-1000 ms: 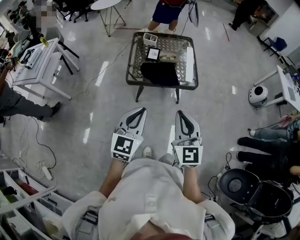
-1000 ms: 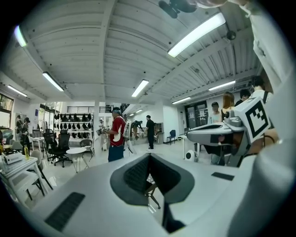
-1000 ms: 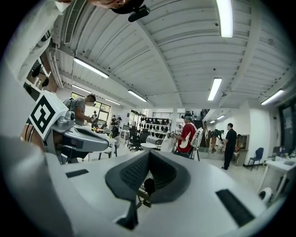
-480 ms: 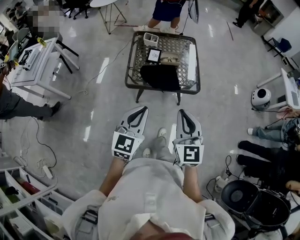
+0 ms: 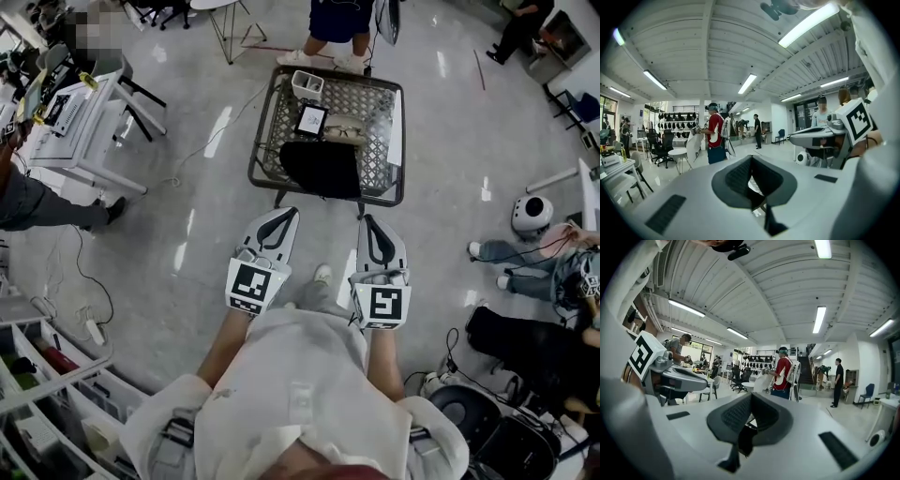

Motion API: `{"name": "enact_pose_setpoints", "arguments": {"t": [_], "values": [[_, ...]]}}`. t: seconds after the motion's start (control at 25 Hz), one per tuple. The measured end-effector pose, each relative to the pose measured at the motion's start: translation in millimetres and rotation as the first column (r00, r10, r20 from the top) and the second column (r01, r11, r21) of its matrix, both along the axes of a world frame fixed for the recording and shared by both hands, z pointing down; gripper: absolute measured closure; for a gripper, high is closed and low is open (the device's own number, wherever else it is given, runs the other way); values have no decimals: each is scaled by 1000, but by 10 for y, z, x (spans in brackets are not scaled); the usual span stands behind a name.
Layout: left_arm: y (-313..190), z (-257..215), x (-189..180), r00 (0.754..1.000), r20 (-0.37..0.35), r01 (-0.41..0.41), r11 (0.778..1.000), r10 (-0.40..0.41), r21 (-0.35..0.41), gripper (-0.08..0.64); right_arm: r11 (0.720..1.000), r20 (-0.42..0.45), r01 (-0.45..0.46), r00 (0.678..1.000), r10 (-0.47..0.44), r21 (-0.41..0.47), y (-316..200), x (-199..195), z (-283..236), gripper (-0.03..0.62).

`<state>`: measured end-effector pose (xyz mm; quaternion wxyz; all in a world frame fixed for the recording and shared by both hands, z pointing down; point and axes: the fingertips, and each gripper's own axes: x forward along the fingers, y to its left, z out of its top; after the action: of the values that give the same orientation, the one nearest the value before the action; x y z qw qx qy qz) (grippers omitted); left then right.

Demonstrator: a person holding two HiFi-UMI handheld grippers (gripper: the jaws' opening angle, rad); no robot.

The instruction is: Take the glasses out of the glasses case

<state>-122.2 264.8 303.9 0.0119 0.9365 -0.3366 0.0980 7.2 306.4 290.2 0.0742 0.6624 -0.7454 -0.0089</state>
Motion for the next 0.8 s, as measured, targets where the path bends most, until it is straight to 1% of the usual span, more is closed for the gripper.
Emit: {"name": "enact_pose_setpoints", "arguments": {"t": [0.28, 0.48, 0.8], "values": [[-388, -54, 304, 998, 1, 60, 998, -60, 1, 548, 999, 15, 46, 999, -46, -14, -446, 336, 24, 584], [-635, -42, 470, 995, -4, 103, 995, -103, 10, 548, 996, 32, 86, 996, -86, -6, -706, 533, 81, 584], [-939, -114, 710, 992, -9, 124, 992, -123, 23, 548, 993, 48, 117, 992, -118, 12, -1050, 719, 56, 584]]}}
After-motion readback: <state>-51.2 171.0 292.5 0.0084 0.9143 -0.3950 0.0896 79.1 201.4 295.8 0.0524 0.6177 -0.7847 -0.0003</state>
